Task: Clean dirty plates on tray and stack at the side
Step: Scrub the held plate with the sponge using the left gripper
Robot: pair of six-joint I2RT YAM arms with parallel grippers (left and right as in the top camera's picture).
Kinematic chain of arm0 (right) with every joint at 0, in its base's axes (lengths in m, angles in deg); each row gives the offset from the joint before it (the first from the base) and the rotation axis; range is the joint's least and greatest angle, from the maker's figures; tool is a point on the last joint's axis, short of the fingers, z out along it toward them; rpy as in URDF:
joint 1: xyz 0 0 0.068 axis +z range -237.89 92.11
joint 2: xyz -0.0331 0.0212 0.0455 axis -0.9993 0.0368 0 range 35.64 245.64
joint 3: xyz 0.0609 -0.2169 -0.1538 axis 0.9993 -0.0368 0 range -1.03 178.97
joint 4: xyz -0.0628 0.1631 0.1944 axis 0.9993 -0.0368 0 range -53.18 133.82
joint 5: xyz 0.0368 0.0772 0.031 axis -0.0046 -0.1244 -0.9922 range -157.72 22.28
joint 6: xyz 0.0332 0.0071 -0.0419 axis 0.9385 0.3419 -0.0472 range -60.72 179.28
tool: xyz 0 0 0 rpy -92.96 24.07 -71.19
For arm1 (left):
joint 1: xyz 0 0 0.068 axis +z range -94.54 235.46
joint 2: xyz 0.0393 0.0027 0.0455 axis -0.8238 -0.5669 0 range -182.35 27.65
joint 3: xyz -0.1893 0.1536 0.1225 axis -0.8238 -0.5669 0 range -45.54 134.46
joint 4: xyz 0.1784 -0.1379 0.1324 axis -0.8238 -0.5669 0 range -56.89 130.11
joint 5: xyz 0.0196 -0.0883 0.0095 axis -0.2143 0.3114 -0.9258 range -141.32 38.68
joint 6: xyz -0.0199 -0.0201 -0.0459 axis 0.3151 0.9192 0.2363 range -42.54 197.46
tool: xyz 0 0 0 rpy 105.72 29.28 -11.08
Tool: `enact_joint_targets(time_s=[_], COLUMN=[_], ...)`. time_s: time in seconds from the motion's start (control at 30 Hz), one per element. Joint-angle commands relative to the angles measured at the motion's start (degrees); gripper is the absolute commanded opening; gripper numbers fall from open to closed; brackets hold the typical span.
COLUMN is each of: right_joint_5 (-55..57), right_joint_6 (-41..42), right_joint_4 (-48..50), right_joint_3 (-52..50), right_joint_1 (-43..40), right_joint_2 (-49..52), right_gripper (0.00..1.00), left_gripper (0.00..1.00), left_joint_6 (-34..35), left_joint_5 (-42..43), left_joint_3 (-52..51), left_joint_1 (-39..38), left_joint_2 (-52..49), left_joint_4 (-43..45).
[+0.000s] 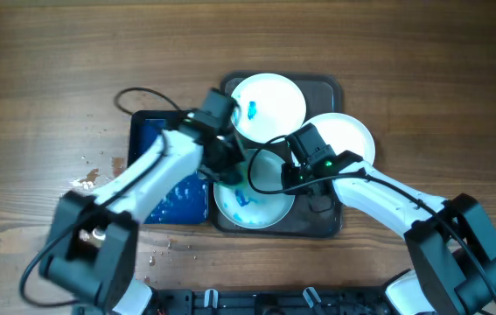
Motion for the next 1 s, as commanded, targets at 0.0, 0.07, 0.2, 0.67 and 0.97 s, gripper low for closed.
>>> enact_joint_targets(time_s=[0.0, 0.07, 0.2, 0.67, 0.97], right_joint_5=[2.91, 2.86, 2.45, 2.29, 3.15], right_joint_6=[0.37, 0.39, 0.35, 1.31, 3.41], right_joint_4=[-1.77, -1.92, -2.05, -2.43, -1.92], right_joint_3=[-0.66, -0.66, -0.66, -0.66, -0.66], right_joint_1=[-0.20, -0.20, -0.20, -0.20, -1.46], right_joint_2=[2.12, 2.12, 2.12, 2.12, 2.12], right_gripper=[0.12, 0.12, 0.11, 0.08, 0.04], left_gripper=[0.04, 0.04, 0.04, 0.04, 0.04], left_joint_6=[10.47, 11.52, 12.83, 1.92, 1.18], left_joint_5=[4.35, 7.87, 7.67, 3.37, 20.83], left_joint_3=[-0.26, -0.26, -0.24, 0.87, 0.83], left_joint_1=[-5.35, -7.69, -9.20, -6.27, -11.43], left_joint_2=[-6.49, -10.01, -13.75, -13.75, -13.79], left_joint_4=[4.28, 8.04, 6.99, -2.01, 12.41])
